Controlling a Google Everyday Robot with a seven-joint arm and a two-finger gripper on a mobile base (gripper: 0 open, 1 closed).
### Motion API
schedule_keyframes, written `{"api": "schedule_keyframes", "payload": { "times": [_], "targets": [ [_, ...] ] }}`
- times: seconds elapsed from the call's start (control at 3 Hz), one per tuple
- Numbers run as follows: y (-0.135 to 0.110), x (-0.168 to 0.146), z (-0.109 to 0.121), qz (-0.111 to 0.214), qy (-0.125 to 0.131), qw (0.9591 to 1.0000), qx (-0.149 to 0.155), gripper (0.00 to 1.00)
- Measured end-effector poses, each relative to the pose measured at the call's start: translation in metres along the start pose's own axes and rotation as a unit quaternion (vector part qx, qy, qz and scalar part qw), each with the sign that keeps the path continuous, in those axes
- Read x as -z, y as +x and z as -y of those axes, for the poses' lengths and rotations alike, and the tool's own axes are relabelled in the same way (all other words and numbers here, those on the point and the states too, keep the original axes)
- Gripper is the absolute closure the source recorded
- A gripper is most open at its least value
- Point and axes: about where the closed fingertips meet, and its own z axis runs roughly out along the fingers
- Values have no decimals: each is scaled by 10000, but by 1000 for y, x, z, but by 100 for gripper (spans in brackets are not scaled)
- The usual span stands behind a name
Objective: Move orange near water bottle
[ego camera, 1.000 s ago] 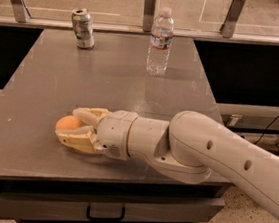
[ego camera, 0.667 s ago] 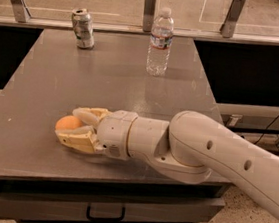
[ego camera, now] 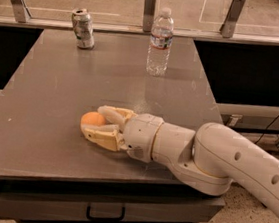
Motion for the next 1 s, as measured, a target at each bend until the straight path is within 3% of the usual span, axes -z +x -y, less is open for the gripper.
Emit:
{"api": "schedule_keyframes", "payload": {
  "times": [0.33,1.0],
  "targets": [
    [2,32,32,71,470,9988,92,100],
    [-12,78,86,98,1122,9923,525,100]
  ]
}}
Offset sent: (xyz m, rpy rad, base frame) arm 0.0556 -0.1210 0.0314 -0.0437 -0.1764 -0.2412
